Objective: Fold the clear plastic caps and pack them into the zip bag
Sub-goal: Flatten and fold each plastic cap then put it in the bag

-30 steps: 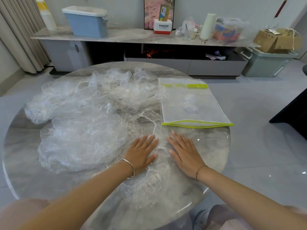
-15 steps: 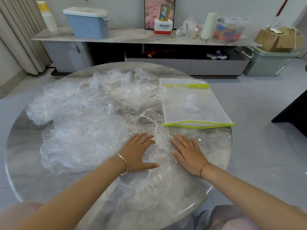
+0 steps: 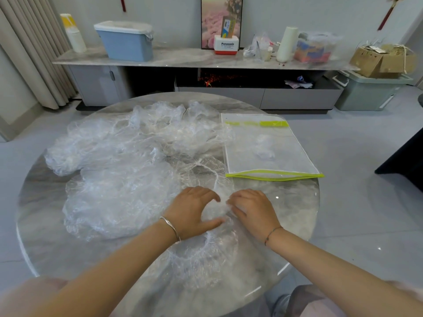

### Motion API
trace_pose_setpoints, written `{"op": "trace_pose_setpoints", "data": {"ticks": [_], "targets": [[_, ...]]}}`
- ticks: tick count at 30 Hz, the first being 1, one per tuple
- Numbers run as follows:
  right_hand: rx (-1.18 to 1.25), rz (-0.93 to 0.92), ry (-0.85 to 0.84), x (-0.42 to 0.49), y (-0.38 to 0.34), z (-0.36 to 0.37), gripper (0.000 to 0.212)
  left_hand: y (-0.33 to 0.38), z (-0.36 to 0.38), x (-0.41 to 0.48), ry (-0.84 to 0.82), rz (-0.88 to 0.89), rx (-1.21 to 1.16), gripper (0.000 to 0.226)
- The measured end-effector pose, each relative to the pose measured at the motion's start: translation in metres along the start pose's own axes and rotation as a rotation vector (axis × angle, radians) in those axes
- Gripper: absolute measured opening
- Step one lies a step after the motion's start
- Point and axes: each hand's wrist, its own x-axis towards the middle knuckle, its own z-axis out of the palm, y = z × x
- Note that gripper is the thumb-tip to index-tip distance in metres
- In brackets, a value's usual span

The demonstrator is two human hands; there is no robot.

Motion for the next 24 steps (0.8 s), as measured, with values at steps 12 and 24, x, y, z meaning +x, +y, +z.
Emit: {"op": "trace_pose_setpoints", "data": {"ticks": [12, 24], "targets": [[0.178, -0.013, -0.074, -0.032, -0.003, 0.001, 0.028, -0.015, 0.0, -0.012, -0.001, 0.118, 0.009, 0.032], [0.376, 0.319, -0.088, -0.035, -0.008, 0.008, 0.034, 0.002, 0.005, -0.013, -0.133, -0.271, -0.158, 0.029]]}}
